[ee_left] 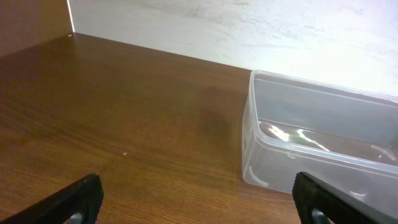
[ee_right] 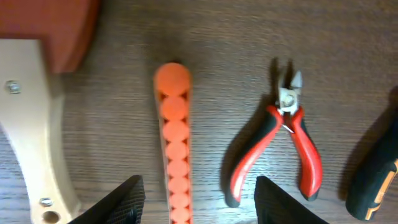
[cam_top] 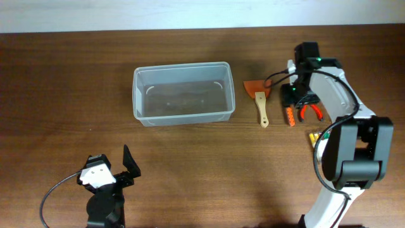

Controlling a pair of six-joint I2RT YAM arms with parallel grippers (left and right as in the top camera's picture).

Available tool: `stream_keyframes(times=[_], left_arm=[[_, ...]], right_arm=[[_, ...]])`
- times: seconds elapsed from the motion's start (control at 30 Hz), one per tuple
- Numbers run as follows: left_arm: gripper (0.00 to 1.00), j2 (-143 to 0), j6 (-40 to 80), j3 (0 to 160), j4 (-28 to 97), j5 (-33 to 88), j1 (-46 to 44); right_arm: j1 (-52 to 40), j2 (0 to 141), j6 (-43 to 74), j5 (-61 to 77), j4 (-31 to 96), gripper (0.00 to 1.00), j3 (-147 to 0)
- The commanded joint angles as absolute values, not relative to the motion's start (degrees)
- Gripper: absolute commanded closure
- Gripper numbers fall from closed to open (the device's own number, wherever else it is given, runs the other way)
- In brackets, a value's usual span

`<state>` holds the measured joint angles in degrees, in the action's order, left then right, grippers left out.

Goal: Pack container
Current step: 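Reach the right gripper to the orange strip and grasp it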

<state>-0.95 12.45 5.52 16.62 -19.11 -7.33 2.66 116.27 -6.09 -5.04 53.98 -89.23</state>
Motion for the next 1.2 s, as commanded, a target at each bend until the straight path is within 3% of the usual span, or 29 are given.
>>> stream_keyframes(times=[0.0, 0.87, 0.97, 1.03, 1.17], left_arm=[[0.01, -0.7, 11.9, 5.3, 16.7, -19.3, -7.5], [0.01, -0.7, 11.9, 5.3, 16.7, -19.3, -7.5], [0.01, -0.7, 11.9, 5.3, 16.7, -19.3, -7.5], [0.01, -0.7, 11.9, 5.3, 16.7, -19.3, -7.5], [0.01, -0.7, 11.9, 5.3, 16.7, -19.3, -7.5]], right_arm=[[4.5, 118.1, -5.7, -2.2, 54.1, 0.43, -89.0], [4.4, 123.2, -9.2, 2.4, 53.4, 0.47, -88.6], [4.4, 123.2, -9.2, 2.4, 53.1, 0.55, -88.6], [4.4, 123.2, -9.2, 2.4, 53.1, 0.73, -88.6], [4.4, 123.2, -9.2, 2.4, 53.1, 0.90, -88.6]])
